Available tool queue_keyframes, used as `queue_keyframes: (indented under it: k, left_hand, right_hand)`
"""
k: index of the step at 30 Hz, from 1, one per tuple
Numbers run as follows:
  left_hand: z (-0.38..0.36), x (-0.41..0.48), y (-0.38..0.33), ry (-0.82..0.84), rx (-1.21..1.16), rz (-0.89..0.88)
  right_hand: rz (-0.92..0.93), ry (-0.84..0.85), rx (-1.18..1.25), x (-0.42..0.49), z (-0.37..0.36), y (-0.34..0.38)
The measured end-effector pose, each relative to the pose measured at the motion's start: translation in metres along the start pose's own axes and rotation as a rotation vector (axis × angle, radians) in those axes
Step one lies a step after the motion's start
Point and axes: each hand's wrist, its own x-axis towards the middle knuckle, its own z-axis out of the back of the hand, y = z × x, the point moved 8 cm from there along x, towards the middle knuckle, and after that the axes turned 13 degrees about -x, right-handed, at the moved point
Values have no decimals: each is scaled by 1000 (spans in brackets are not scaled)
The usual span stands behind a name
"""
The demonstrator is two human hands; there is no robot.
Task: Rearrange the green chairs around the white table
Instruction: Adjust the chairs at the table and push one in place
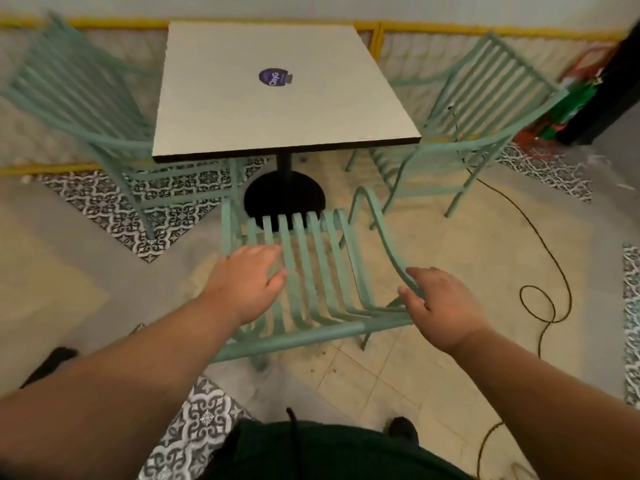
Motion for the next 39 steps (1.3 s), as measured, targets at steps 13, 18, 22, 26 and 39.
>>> queue_keyframes:
  k: [13,18,22,26,39]
  left_hand:
    - [-86,-53,6,10,81,354]
    - [-101,-48,14,37,204,346]
    - [-105,-44,19,39,218,377]
    - [-107,-43,15,79,198,283]
    - [-88,5,24,51,154,262]
  right_hand:
    - [331,33,-80,59,-53,-19]
    - [332,107,-123,50,-94,-15]
    - [303,125,-208,49,-105,-12]
    - [318,104,-287,52,-105,-9]
    - [333,15,-266,104,-94,-3]
